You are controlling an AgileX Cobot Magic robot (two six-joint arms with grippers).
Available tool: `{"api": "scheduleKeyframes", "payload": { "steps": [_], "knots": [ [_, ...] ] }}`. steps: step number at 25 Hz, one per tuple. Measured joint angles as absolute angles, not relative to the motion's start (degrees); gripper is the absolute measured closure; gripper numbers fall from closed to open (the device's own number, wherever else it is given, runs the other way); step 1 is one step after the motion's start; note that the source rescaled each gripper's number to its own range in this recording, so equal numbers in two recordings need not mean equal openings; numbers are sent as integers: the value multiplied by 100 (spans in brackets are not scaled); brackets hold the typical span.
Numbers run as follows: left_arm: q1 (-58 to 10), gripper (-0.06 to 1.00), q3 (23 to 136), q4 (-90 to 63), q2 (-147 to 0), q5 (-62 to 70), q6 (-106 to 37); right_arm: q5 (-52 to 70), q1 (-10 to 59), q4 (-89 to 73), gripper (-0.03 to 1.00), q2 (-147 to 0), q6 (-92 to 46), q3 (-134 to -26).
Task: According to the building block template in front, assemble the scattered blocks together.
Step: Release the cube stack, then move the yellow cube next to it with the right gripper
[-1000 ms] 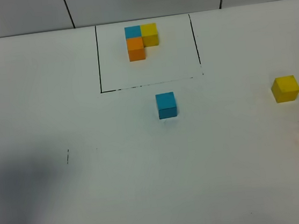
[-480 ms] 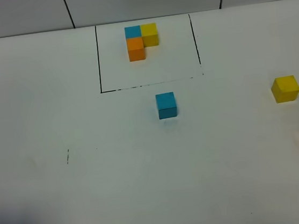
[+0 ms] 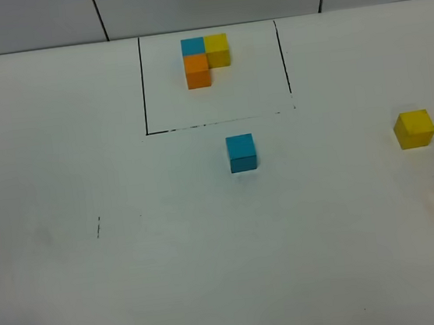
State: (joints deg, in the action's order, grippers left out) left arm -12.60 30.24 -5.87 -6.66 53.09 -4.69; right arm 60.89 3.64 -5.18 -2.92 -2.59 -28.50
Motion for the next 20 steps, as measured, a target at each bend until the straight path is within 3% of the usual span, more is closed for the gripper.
{"api": "scheduleKeyframes", "payload": {
  "steps": [20],
  "knots": [
    [-1260, 24, 2892, -617, 34, 5936, -477, 6089, 364, -520, 24, -292, -259, -2850]
  ]
}}
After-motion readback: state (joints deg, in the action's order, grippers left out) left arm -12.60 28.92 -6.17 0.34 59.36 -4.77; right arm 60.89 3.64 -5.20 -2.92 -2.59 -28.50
